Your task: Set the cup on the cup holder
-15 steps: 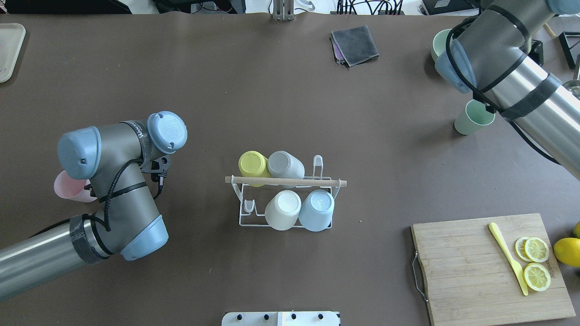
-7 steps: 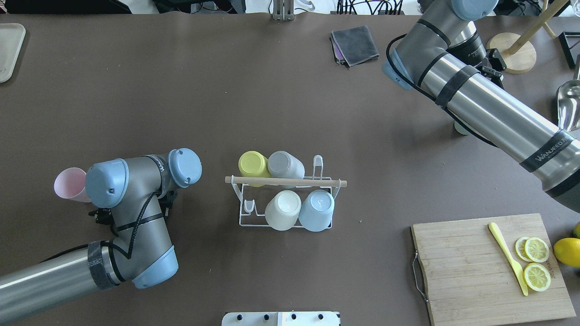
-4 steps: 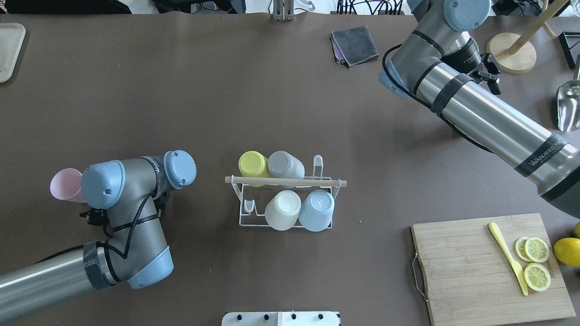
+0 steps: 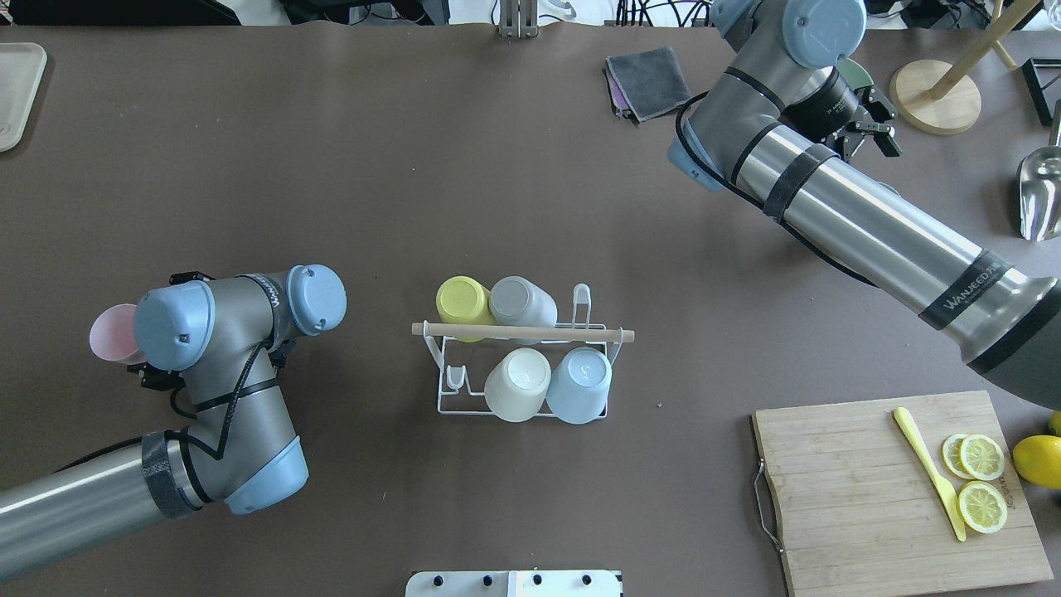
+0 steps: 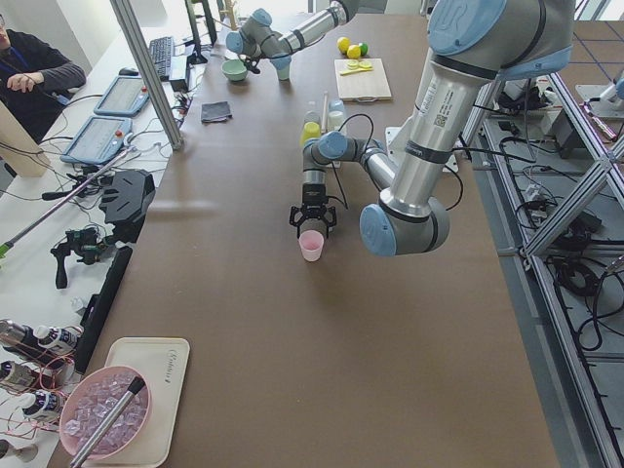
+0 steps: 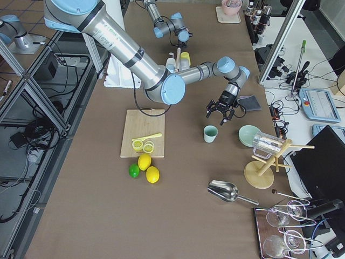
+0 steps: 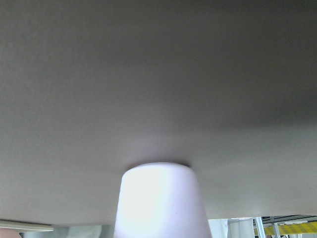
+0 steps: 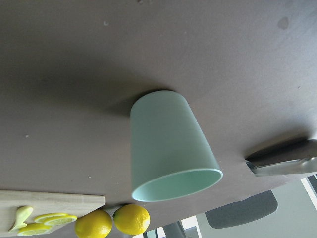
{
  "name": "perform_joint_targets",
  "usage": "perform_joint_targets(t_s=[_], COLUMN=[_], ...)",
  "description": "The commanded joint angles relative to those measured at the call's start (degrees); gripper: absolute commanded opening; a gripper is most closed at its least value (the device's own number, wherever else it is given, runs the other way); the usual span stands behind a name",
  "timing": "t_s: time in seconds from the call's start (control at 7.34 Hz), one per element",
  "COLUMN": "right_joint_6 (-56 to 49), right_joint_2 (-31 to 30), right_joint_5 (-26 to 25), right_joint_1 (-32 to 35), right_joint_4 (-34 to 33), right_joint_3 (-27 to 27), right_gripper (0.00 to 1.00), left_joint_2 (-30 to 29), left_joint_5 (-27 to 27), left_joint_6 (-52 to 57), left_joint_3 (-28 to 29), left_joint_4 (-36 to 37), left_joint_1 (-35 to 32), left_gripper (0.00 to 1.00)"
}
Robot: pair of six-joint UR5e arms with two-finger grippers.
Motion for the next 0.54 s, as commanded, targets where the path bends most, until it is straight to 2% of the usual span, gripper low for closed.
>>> perform_joint_targets(t_s=[0.0,0.14,0.41], right_joint_6=[-1.6,-5.3,-5.8], right_joint_2=[0.0,-0.3,-0.6], right_joint_5=[-2.1,-2.1,-2.0], right_joint_1=[-1.4,-1.4,-1.5], right_joint_4=[2.9,5.2,6.9], right_joint_3=[-1.2,-2.2,-3.4], right_gripper=[1.00,1.00,1.00], left_joint_2=[1.4,2.1,2.8], left_joint_5=[1.2,1.2,1.2], left_joint_6=[0.1,0.0,0.0], left_joint_3=[0.2,0.1,0.2], left_joint_4=[-0.3,-0.5,-1.2], left_joint_1=[0.2,0.4,0.5], left_gripper=[0.98,0.98,0.98])
